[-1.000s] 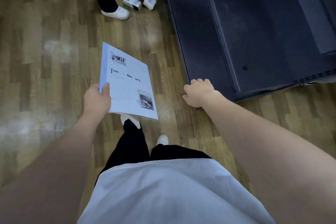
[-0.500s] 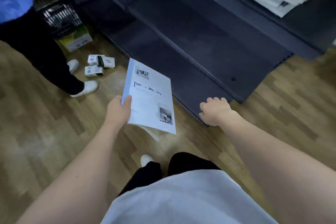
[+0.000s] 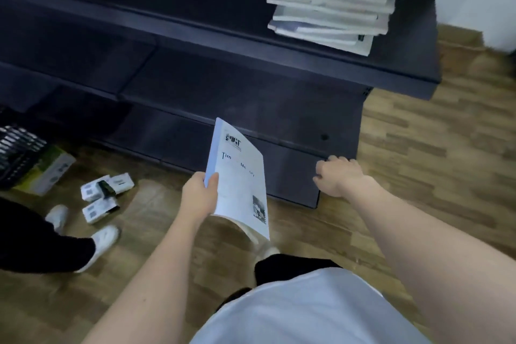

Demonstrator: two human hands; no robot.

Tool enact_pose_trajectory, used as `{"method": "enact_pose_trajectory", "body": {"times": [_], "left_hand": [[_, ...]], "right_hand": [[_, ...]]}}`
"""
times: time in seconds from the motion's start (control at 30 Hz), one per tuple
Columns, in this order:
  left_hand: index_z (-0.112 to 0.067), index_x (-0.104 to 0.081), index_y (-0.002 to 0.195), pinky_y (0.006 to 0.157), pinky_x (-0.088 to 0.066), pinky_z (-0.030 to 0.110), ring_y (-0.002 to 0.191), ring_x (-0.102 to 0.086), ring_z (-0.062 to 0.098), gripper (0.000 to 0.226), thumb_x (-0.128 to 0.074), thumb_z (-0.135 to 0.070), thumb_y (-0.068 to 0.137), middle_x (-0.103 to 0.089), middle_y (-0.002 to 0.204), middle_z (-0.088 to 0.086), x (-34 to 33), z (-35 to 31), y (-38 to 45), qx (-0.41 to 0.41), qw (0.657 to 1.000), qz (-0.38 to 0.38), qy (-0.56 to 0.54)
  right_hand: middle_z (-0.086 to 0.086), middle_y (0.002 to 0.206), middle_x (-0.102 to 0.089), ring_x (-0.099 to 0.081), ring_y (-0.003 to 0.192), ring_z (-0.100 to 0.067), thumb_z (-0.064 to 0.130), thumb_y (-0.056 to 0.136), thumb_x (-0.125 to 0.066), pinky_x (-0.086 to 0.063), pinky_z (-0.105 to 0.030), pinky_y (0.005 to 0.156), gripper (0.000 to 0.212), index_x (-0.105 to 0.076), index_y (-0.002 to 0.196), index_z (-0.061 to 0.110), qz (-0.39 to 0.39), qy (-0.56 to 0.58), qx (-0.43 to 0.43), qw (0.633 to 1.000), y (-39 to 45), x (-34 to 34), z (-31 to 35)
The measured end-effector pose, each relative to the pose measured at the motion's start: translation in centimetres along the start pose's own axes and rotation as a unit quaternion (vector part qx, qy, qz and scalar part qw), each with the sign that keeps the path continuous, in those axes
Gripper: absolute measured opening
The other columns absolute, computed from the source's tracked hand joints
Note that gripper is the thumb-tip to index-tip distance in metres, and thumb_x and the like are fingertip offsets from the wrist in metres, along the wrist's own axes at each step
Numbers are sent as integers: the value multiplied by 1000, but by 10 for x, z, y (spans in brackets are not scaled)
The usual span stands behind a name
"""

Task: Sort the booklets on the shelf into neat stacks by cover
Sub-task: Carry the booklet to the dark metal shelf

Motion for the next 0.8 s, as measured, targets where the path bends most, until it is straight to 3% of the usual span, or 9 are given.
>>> {"method": "enact_pose_trajectory", "body": {"times": [0.33, 0.53, 0.67, 0.8], "left_hand": [[-6, -50, 96, 49, -32, 18, 65, -46, 8, 24, -41, -28, 98, -50, 79, -1, 42, -36, 82, -66, 997, 42, 26], [-6, -50, 99, 51, -38, 21, 67, -50, 11, 25, -40, -29, 98, -56, 91, 8, 78, -31, 116, -86, 992, 80, 36], [-9, -52, 98, 59, -44, 25, 72, -55, 15, 24, -47, -33, 95, -60, 91, 7, 107, -31, 127, -133, 980, 136, 60], [-12, -57, 92, 55, -43, 23, 66, -57, 15, 24, -58, -35, 87, -65, 86, 7, 148, -38, 125, -151, 971, 183, 21]], "right_hand": [[-11, 132, -42, -40, 121, -31, 37, 98, -33, -32, -42, 99, 39, -45, 129, 17, -25, 60, -52, 996, 32, 53, 42], [-11, 132, -44, -41, 120, -31, 35, 96, -34, -32, -40, 97, 39, -45, 129, 16, -88, 97, -136, 982, 40, 85, 91], [-10, 130, -46, -43, 118, -30, 35, 96, -35, -34, -39, 95, 39, -46, 127, 15, -130, 109, -149, 974, 42, 105, 136], [-9, 128, -49, -45, 115, -29, 34, 96, -34, -36, -38, 91, 38, -48, 125, 15, -181, 100, -167, 964, 35, 131, 159]]}}
Point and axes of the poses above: each hand's wrist, its own y-axis towards the middle knuckle, its own x-axis out of the back of the hand, z = x × y, the point moved 8 cm from there along y, towards the middle knuckle
